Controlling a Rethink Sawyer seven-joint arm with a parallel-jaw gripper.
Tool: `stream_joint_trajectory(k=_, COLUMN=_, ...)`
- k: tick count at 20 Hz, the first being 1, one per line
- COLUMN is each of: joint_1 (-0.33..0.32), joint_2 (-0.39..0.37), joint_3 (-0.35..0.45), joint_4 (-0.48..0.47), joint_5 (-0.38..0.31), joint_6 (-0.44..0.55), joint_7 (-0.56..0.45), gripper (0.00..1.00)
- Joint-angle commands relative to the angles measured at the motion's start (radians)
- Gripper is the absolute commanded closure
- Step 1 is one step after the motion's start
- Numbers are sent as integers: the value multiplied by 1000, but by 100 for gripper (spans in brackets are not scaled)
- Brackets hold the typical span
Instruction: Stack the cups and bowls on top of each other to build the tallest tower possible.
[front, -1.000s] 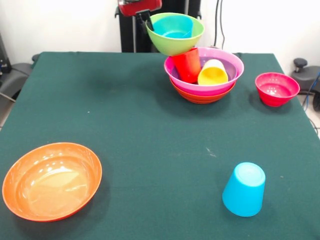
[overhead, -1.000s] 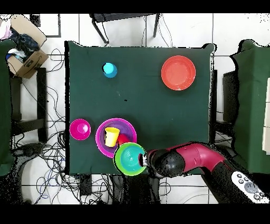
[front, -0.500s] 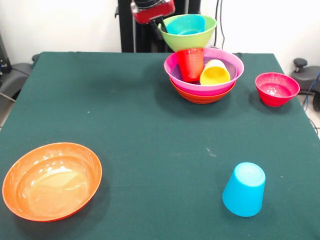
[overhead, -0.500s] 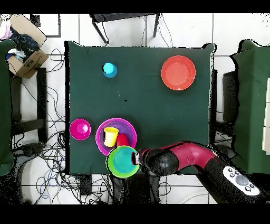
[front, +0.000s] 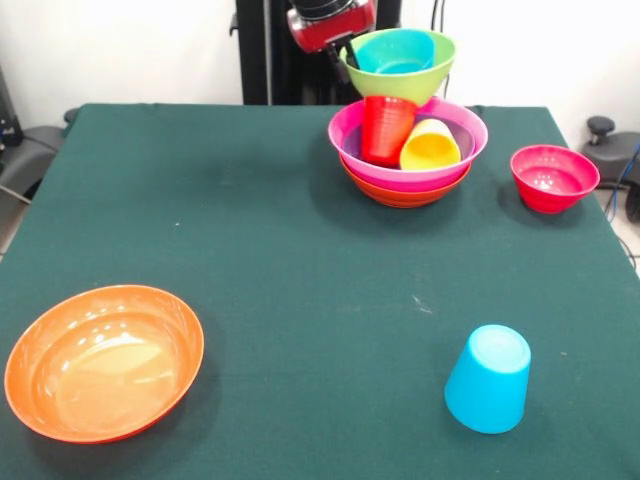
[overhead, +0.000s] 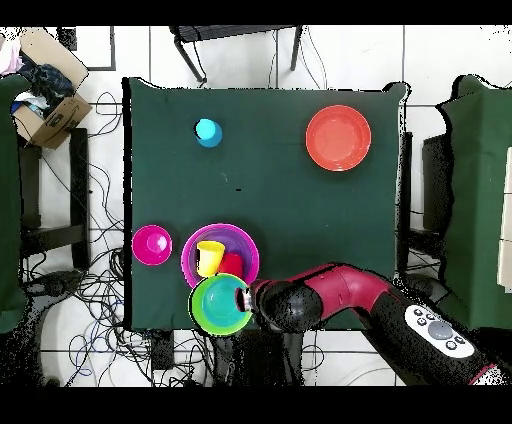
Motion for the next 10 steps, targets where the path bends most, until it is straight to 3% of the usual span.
stream_joint_trajectory(k=1, joint_1=6, joint_2=-54, joint_3=22, joint_4=-7, joint_5=-3, joint_6=-44, joint_7=-22, gripper=100)
stream_joint_trajectory(k=10, joint_1=-17, joint_2=-147, joint_3=78, joint_4=4, joint_5=88, joint_6=34, joint_7=-54, gripper=100)
